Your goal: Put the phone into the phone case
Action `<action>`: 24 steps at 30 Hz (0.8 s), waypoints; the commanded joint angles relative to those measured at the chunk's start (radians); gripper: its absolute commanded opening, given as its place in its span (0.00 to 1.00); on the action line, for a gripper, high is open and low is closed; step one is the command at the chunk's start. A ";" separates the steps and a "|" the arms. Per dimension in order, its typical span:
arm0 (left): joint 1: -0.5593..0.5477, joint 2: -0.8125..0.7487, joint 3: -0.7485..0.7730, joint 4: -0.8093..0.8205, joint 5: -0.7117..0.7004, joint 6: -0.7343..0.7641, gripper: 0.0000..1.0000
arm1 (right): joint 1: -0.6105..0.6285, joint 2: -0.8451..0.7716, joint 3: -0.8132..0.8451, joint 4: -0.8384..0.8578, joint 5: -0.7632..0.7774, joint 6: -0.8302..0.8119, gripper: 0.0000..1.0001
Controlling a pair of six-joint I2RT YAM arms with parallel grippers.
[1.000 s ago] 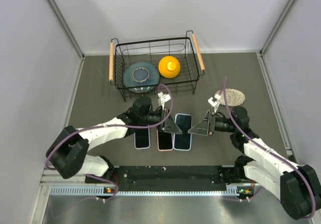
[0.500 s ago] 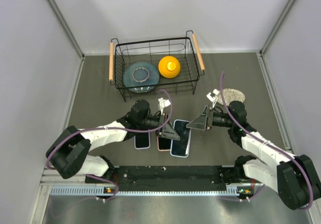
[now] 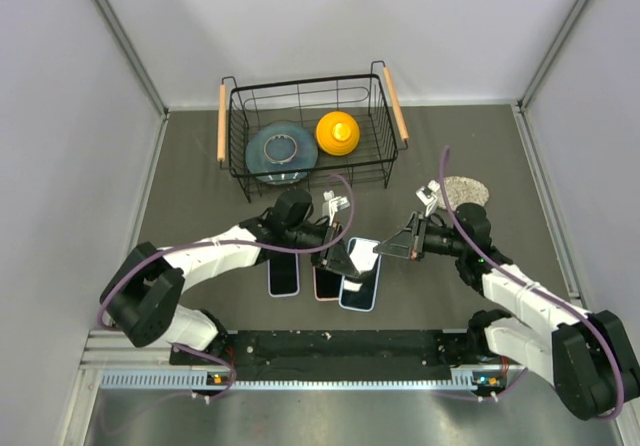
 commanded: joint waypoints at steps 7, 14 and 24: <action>-0.008 0.007 -0.002 0.010 -0.047 -0.056 0.00 | 0.014 -0.063 0.081 0.024 -0.069 -0.045 0.31; -0.006 -0.092 -0.037 0.186 -0.062 -0.213 0.00 | 0.012 -0.049 -0.130 0.396 -0.100 0.169 0.60; -0.006 -0.065 -0.078 0.394 -0.048 -0.311 0.00 | 0.047 -0.040 -0.189 0.499 -0.071 0.231 0.60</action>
